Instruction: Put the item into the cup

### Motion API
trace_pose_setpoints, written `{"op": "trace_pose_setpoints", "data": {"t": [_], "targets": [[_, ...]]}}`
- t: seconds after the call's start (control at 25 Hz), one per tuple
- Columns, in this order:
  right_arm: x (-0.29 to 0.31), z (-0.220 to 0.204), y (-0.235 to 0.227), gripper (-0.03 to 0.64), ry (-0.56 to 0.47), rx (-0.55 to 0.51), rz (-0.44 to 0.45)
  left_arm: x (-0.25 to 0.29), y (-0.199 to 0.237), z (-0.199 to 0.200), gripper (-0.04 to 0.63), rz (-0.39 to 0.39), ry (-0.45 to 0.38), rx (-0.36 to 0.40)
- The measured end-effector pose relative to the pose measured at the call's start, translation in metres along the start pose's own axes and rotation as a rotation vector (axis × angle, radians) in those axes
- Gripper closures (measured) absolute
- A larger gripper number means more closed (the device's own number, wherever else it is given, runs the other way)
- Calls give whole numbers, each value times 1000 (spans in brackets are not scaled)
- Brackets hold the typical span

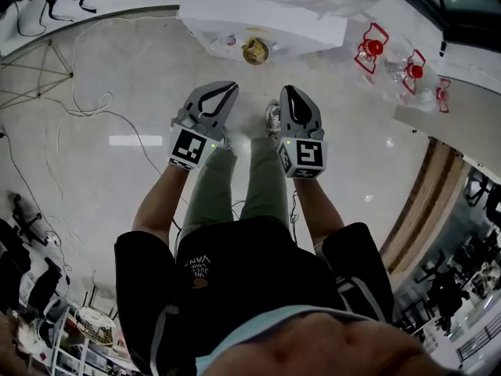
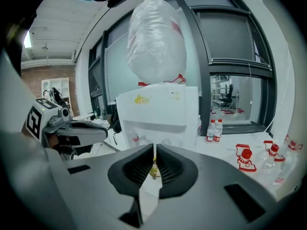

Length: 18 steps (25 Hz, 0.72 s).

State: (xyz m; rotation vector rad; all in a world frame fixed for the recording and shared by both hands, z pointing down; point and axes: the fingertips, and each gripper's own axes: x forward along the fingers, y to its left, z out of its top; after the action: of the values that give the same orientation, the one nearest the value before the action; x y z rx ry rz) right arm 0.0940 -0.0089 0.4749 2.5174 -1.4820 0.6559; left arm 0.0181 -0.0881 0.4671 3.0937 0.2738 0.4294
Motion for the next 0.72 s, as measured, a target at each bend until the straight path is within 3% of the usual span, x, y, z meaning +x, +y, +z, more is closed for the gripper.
{"op": "trace_pose_setpoints", "data": {"t": [0.28, 0.72], "targets": [[-41, 35, 10, 568, -16, -11, 11, -30, -18, 54, 569, 31, -42, -60], [-106, 105, 18, 569, -93, 16, 44, -66, -42, 152, 572, 41, -84, 21]]}}
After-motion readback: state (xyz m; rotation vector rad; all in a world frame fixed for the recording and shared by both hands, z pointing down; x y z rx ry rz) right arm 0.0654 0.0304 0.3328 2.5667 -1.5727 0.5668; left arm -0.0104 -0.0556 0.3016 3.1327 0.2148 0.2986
